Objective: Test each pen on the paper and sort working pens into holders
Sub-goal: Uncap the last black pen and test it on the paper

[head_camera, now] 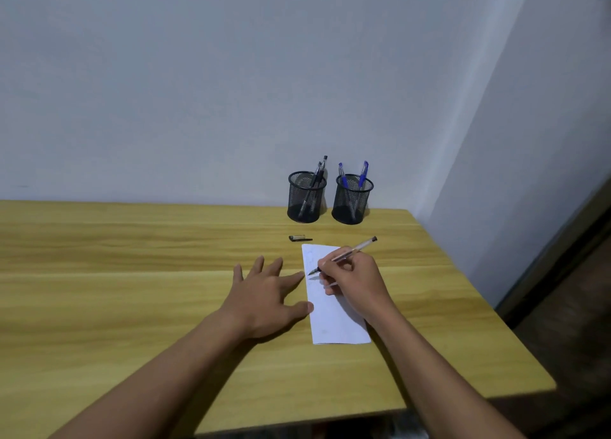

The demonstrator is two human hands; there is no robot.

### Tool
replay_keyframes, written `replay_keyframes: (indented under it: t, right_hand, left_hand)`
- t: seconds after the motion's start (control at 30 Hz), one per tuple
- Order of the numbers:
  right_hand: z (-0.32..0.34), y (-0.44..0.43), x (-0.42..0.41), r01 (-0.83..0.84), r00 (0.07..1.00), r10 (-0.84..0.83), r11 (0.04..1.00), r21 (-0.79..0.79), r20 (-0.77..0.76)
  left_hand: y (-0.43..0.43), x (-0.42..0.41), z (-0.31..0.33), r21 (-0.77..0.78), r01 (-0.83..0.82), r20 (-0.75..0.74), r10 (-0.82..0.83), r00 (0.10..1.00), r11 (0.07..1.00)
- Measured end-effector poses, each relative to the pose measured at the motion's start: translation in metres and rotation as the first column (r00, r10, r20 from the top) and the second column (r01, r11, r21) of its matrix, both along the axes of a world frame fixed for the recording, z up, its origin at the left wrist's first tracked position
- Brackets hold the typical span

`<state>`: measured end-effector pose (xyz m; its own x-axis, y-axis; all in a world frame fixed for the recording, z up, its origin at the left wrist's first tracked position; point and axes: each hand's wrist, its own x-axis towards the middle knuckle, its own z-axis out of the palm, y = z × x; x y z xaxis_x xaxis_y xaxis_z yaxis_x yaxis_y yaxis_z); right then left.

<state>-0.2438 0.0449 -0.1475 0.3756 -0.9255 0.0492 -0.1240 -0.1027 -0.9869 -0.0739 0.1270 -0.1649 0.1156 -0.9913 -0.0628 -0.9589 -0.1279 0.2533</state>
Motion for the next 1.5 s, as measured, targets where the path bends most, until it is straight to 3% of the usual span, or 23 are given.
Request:
replay_keyframes:
  t: [0.17, 0.33, 1.5]
  right_hand:
    - [-0.012, 0.005, -0.006, 0.031, 0.983, -0.052, 0.992, -0.12, -0.177]
    - [-0.018, 0.007, -0.005, 0.041, 0.97, -0.081, 0.983, -0.178, -0.227]
    - [-0.018, 0.009, -0.008, 0.072, 0.945, -0.139, 0.971, -0.227, -0.295]
  left_hand:
    - [0.001, -0.001, -0.009, -0.016, -0.021, 0.002, 0.021, 1.0, 1.0]
    - [0.002, 0.001, -0.012, -0.037, -0.024, -0.006, 0.024, 1.0, 0.999]
    - [0.004, 0.001, -0.013, -0.054, -0.025, -0.013, 0.025, 1.0, 0.998]
